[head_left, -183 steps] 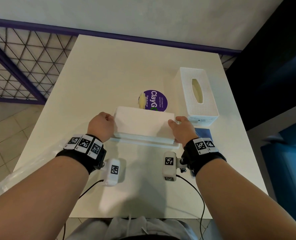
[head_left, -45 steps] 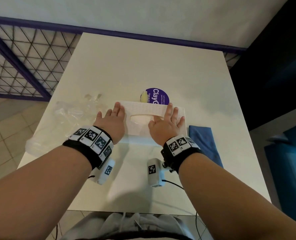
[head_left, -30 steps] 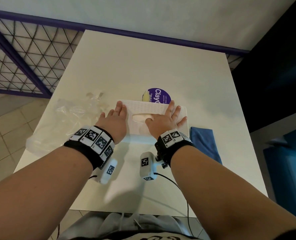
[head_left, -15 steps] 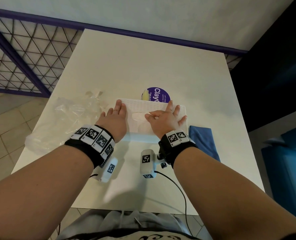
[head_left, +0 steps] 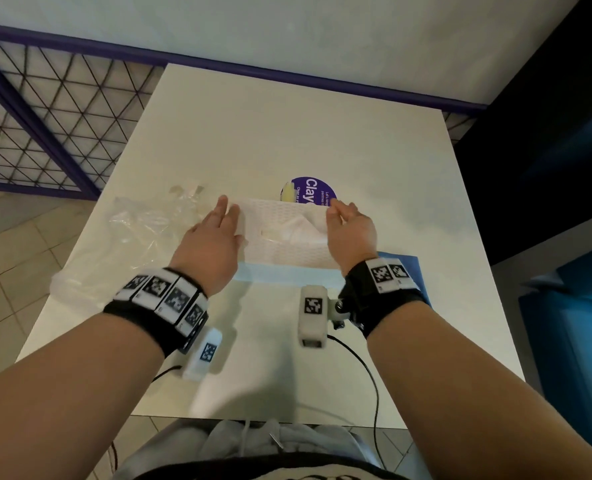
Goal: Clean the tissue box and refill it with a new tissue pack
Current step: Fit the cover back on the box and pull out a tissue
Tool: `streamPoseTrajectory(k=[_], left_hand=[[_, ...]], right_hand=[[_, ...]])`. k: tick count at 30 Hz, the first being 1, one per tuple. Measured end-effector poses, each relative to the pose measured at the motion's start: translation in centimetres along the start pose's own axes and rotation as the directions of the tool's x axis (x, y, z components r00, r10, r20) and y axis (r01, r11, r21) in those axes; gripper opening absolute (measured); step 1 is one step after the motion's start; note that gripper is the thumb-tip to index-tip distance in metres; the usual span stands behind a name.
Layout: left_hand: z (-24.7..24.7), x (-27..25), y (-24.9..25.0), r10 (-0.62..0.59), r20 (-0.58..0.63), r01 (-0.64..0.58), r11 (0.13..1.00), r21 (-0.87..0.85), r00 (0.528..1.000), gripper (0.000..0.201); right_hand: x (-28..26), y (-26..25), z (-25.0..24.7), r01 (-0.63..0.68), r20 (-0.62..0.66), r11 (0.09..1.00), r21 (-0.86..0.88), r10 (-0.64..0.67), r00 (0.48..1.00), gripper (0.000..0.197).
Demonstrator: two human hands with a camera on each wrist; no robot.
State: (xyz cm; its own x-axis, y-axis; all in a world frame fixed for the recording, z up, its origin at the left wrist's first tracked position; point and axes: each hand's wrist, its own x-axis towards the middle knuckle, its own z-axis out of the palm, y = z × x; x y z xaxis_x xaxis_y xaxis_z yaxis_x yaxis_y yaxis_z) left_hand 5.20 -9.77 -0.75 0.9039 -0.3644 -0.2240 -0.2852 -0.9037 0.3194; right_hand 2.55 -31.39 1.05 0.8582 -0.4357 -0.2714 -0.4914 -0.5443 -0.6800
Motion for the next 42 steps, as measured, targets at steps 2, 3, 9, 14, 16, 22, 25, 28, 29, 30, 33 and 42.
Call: streamPoseTrajectory(k=[2, 3, 9, 14, 16, 22, 25, 28, 29, 30, 33, 42], left_hand=[[0.1, -1.4, -0.3, 0.012, -0.078, -0.011, 1.000, 0.017, 0.997, 0.051], [0.3, -1.9, -0.4, 0.024, -0.076, -0.021, 0.999, 0.039, 0.997, 0.049], [0.7, -0.1, 0.2, -0.004, -0.050, 0.004, 1.000, -0.010, 0.999, 0.043], [-0.2, 3.2, 0.7, -0.011, -0.037, 0.010, 1.000, -0.026, 0.999, 0.036], [-0.2, 3.5, 0.9, -0.022, -0.023, 0.022, 1.000, -0.001, 1.000, 0.039], [-1.8, 2.2, -1.4, -0.148, -0.146, 0.156, 0.987, 0.041, 0.978, 0.058], [-3.4, 1.4, -5.7, -0.326, -0.259, 0.334, 0.942, -0.015, 0.909, 0.060], [-4.0, 0.1, -10.4, -0.564, -0.166, 0.565, 0.824, -0.044, 0.809, 0.057], [-4.0, -0.6, -11.7, -0.629, -0.122, 0.625, 0.777, -0.068, 0.768, 0.054], [-3.8, -1.3, -12.8, -0.673, -0.079, 0.666, 0.739, -0.098, 0.735, 0.051], [-3.2, -3.3, -14.8, -0.696, 0.012, 0.682, 0.701, -0.211, 0.718, 0.047], [-2.1, -7.4, -17.1, -0.607, 0.330, 0.502, 0.133, -0.855, 0.723, 0.027]], right_hand=[[-1.1, 1.3, -1.2, 0.032, 0.070, 0.979, -0.201, -0.018, 0.997, 0.048], [-1.7, 2.0, -1.5, 0.053, 0.132, 0.945, -0.323, -0.010, 0.991, 0.053], [-1.1, 2.5, -1.6, 0.084, 0.268, 0.872, -0.482, 0.056, 0.962, 0.063], [1.3, 0.4, -2.3, 0.029, 0.247, 0.844, -0.535, 0.123, 0.961, 0.061], [1.8, 0.4, -2.1, -0.001, 0.230, 0.830, -0.558, 0.155, 0.961, 0.062], [-1.2, -2.5, 2.1, 0.286, 0.001, 0.891, -0.352, -0.305, 0.952, 0.050], [-3.9, -6.3, 7.3, 0.480, 0.128, 0.861, -0.168, -0.463, 0.877, 0.031], [-4.6, -8.9, 12.0, 0.297, 0.442, 0.942, -0.155, -0.203, 0.874, 0.052], [-4.5, -9.2, 13.5, 0.204, 0.505, 0.966, -0.160, -0.098, 0.858, 0.065], [-4.6, -9.4, 14.8, 0.102, 0.545, 0.982, -0.159, 0.001, 0.839, 0.072], [-4.7, -9.7, 18.0, -0.177, 0.581, 0.984, -0.013, 0.152, 0.800, 0.078], [-4.2, -10.1, 19.8, -0.360, 0.625, 0.913, 0.195, 0.167, 0.763, 0.054]])
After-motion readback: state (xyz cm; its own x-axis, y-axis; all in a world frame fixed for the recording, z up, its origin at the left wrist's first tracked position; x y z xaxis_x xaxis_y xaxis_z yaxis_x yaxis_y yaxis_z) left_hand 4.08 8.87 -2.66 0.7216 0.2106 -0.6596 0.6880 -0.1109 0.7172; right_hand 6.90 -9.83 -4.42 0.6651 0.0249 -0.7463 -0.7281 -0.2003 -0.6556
